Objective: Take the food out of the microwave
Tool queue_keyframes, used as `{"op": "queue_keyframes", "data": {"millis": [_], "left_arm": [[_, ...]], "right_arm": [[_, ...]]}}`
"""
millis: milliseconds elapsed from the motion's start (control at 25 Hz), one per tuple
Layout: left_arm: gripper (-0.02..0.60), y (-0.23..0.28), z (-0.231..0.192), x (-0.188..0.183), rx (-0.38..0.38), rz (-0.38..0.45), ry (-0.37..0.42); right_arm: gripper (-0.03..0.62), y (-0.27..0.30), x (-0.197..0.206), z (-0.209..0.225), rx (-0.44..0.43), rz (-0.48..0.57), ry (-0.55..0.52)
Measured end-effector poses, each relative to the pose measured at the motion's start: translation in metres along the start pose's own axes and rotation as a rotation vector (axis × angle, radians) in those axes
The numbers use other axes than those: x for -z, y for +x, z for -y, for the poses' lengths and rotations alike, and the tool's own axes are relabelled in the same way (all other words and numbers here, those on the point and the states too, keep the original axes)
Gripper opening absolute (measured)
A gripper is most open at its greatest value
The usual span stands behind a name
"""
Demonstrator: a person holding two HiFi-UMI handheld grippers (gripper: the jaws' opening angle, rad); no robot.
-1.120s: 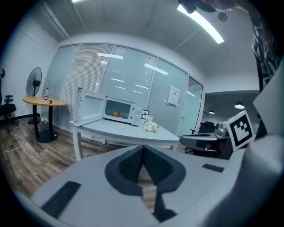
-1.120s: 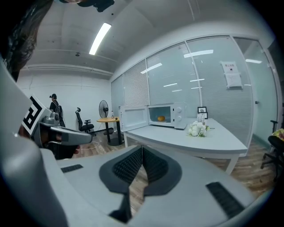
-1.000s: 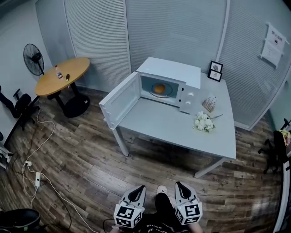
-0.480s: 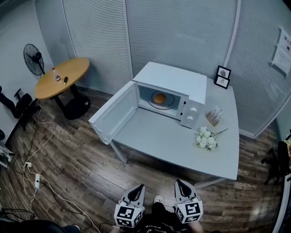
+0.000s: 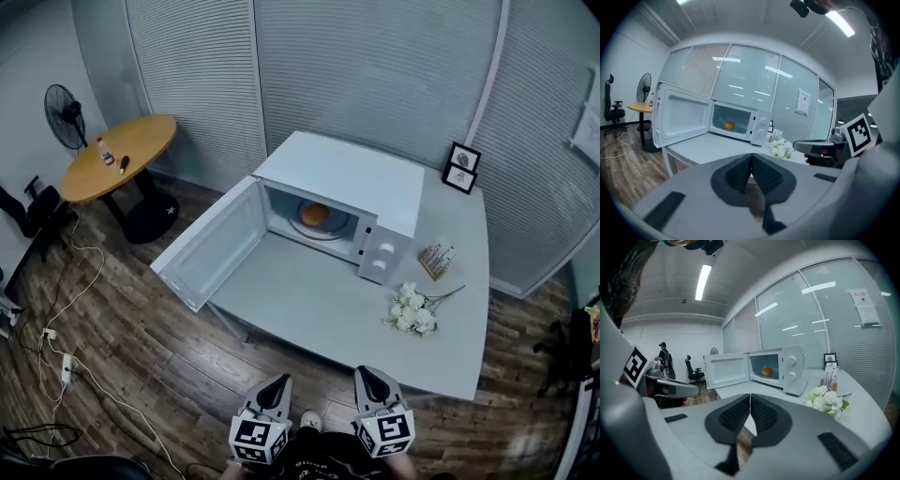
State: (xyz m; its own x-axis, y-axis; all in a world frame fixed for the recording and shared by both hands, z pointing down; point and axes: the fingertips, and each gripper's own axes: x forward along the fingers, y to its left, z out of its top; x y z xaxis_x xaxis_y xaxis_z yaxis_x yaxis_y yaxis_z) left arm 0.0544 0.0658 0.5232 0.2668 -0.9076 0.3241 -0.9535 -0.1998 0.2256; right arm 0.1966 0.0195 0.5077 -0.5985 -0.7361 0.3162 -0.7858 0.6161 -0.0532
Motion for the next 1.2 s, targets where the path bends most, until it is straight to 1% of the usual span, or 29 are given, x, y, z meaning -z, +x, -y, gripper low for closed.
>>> {"op": "queue_keyframes", "data": {"millis": [80, 200, 440, 560, 760, 880, 1200], "left_arm": [[0.008, 0.009, -0.001, -0.002, -0.011, 0.003, 0.0], [0.008, 0.018, 0.0, -0.003, -0.01, -0.001, -0.009], [0.008, 0.04, -0.01, -0.008, 0.0, -0.007, 0.001], [0.008, 0.056, -0.023, -0.014, 0.009, -0.01, 0.015], [0.008, 0.079, -0.048, -0.028, 0.029, -0.019, 0.058], [0.008, 0.095, -0.064, -0.038, 0.039, -0.019, 0.062], [0.008, 0.136, -0.101, -0.063, 0.103, -0.016, 0.1]], "right_arm": [[0.005, 0.004, -0.003, 0.01, 0.001, 0.0, -0.003], [0.005, 0.004, 0.0, 0.018, 0.005, -0.011, 0.02], [0.005, 0.014, 0.003, 0.019, 0.0, -0.041, 0.046], [0.005, 0.029, -0.001, 0.023, 0.011, -0.036, 0.065], [0.005, 0.058, -0.013, 0.03, 0.058, -0.018, 0.095], [0.005, 0.077, -0.019, 0.031, 0.079, -0.013, 0.116], [0.005, 0.129, -0.032, 0.028, 0.127, -0.018, 0.139]]}}
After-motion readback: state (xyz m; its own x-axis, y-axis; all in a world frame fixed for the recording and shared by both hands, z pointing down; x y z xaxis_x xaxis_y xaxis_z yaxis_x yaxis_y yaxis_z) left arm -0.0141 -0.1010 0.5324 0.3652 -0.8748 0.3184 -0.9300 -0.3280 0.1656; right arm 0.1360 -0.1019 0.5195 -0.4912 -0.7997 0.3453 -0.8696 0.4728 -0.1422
